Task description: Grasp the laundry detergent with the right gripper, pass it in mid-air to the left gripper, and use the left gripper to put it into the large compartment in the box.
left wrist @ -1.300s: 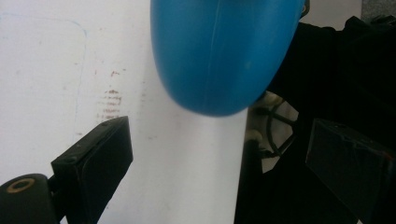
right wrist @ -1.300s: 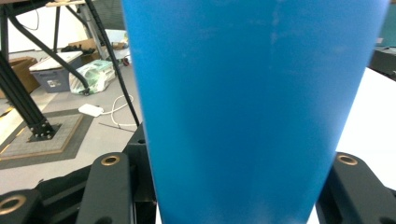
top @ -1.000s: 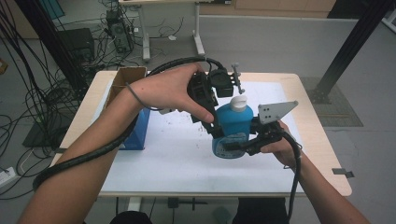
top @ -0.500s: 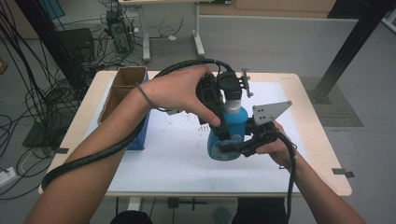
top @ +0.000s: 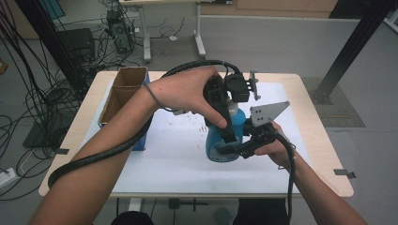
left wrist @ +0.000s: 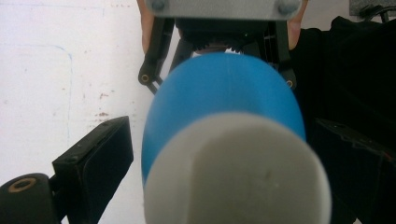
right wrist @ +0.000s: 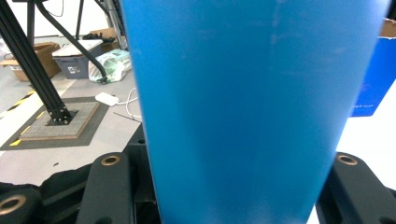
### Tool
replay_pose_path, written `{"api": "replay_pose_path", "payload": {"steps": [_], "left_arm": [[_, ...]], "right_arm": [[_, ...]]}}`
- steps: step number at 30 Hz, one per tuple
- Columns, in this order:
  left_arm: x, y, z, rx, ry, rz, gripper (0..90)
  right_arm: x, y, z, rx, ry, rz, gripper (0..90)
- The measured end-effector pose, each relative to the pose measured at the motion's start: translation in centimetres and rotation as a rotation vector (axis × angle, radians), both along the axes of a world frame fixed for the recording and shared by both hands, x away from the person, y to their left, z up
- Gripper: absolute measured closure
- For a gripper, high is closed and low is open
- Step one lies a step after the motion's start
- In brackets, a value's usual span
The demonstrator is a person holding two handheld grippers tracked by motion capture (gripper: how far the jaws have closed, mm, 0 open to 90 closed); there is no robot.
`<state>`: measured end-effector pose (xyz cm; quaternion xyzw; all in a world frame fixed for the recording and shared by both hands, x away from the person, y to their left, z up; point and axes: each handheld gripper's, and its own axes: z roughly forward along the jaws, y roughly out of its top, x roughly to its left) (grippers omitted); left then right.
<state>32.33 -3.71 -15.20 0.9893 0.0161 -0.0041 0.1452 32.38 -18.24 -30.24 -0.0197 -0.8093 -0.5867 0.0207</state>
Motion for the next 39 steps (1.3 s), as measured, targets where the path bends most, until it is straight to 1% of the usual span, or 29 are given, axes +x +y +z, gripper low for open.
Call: {"api": "replay_pose_path", "payload": {"steps": [9, 12, 18, 30, 39], "left_arm": [[0.05, 0.06, 0.13, -0.004, -0.001, -0.001, 7.8], [0.11, 0.17, 0.1, 0.0, -0.003, 0.008, 7.8], [0.07, 0.34, -0.01, 0.0, 0.0, 0.011, 7.8], [0.14, 0.35, 0.11, -0.007, 0.0, 0.003, 7.8], [0.16, 0.39, 0.04, -0.008, 0.005, 0.01, 7.8]], "right_arm": [[-0.01, 0.3, -0.07, -0.001, 0.004, 0.003, 43.2], [0.01, 0.35, -0.08, -0.002, 0.004, 0.001, 43.2], [0.15, 0.36, -0.2, -0.006, 0.003, -0.002, 43.2], [0.12, 0.56, -0.28, -0.008, 0.008, 0.002, 43.2], [0.22, 0.5, -0.37, -0.01, 0.005, -0.001, 43.2]]}}
